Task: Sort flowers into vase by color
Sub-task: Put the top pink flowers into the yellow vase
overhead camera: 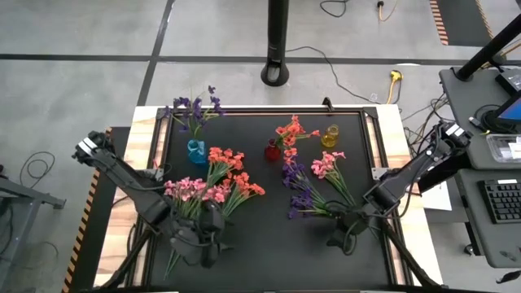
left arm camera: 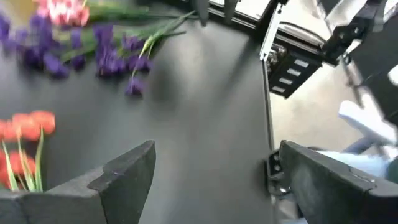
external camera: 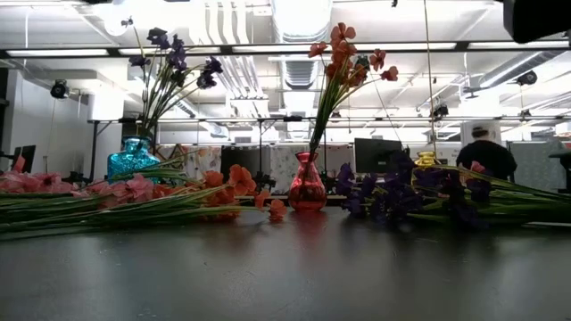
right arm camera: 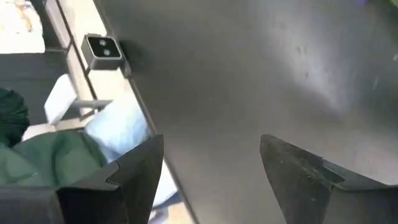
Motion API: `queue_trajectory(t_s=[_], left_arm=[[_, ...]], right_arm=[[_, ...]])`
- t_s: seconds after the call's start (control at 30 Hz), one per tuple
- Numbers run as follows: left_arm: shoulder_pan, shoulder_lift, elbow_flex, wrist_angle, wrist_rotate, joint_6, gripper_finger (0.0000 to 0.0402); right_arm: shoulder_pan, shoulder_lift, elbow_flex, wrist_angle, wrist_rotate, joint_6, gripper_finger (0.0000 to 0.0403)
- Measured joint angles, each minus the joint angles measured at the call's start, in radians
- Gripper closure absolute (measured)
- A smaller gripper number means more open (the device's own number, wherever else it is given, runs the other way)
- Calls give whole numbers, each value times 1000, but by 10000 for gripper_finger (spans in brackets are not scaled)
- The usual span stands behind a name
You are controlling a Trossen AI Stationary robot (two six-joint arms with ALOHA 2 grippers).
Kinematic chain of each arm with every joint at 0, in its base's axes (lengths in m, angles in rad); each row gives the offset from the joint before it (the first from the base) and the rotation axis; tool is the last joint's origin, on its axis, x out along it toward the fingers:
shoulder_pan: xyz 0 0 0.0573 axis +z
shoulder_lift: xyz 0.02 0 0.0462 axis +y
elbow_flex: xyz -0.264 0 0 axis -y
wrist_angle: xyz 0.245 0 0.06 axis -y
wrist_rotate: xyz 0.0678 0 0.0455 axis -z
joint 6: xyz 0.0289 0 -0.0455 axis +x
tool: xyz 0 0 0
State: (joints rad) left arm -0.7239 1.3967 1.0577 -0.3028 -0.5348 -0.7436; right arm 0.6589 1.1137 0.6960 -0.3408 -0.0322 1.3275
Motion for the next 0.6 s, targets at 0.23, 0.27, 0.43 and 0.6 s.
queue_trajectory(t_s=[0.23,0.27,0.43,0.6], left_arm=[[28,161,245,-215,-58,146,79],[33,183,281,-278,-80,140,79],[71,295,442,-536,-157,79,79],[112,379,555,-666,-167,58,79]], right_arm=[[10,0,0,-83,98,-6,154],[-2,0,0,-116,111,-7,155],[-75,0,0,-269,127,-73,156],[-128,7,0,-343,182,-222,156]])
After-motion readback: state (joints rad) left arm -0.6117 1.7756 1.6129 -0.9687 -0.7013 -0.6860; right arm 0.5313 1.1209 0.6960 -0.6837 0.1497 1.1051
